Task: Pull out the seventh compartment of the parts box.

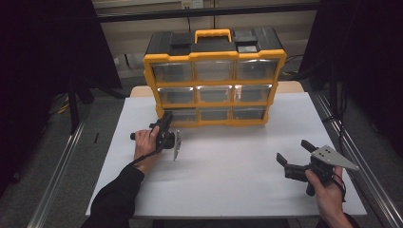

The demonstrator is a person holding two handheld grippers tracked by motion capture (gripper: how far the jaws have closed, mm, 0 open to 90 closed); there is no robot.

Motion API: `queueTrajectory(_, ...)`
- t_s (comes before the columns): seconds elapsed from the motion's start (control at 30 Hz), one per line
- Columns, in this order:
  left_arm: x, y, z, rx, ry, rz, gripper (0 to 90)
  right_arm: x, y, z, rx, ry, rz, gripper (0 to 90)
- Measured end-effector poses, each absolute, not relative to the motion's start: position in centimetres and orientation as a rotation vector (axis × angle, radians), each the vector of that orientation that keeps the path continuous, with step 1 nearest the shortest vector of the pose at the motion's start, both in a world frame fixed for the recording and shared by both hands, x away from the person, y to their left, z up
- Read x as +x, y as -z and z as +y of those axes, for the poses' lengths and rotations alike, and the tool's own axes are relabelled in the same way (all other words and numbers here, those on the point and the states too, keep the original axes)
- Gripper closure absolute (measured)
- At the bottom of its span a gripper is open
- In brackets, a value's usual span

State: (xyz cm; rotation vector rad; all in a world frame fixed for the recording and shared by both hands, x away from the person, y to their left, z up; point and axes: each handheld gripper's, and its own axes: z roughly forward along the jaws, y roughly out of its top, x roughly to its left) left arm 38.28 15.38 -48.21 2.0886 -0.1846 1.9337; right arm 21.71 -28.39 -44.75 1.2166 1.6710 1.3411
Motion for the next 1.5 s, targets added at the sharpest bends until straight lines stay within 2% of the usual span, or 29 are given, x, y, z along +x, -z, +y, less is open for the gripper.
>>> queueTrajectory(0.33,38.0,48.1,15.4,2.086,-1.939,-0.204,77.8,21.7,44.8,-28.4,1.216,-1.342,1.668,0.2)
queueTrajectory(0.47,38.0,48.1,15.5,2.103,-1.883,-0.194,77.4,21.7,44.8,-28.4,1.216,-1.342,1.668,0.2)
queueTrajectory(0.53,37.8,48.0,15.5,2.108,-1.924,-0.196,77.4,21.7,44.8,-28.4,1.216,-1.342,1.668,0.2)
queueTrajectory(1.0,37.4,48.1,15.7,2.072,-1.914,-0.218,77.3,21.7,44.7,-28.4,1.217,-1.345,1.674,0.2)
queueTrajectory(1.3,37.0,48.3,15.7,2.051,-1.884,-0.191,77.3,21.7,44.7,-28.4,1.216,-1.344,1.675,0.2)
queueTrajectory(1.33,36.8,48.1,15.8,2.062,-1.926,-0.205,77.4,21.7,44.7,-28.4,1.218,-1.345,1.676,0.2)
queueTrajectory(1.5,36.8,48.2,15.8,2.042,-1.886,-0.163,76.8,21.7,44.7,-28.4,1.215,-1.343,1.673,0.2)
